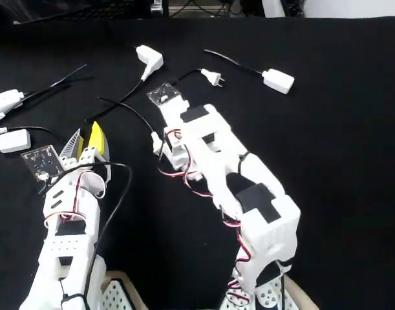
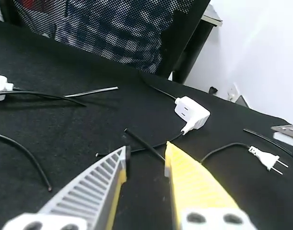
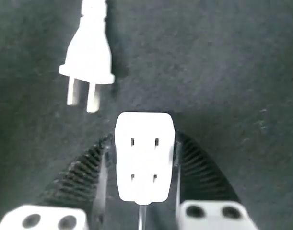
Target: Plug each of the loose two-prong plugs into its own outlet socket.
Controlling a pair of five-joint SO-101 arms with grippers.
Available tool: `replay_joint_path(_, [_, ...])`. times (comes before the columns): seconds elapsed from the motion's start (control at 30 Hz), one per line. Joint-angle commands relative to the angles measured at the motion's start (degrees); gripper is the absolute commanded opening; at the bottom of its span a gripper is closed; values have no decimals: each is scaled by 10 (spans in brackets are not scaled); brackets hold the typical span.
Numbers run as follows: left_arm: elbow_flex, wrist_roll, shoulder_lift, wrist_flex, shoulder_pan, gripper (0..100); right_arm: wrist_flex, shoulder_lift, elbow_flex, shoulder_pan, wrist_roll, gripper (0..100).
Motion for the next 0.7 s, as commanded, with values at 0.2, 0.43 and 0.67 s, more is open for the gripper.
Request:
replay_joint_path(0.2, [11,4,-6,2,-51,149,90,-16,-116,-46,-2,136])
replay_joint_path(0.43, [11,4,-2,2,-54,147,126,-11,-99,-10,2,281])
replay_joint_path(0.67, [11,4,-1,2,-53,145,87,-10,-80,22,23,286])
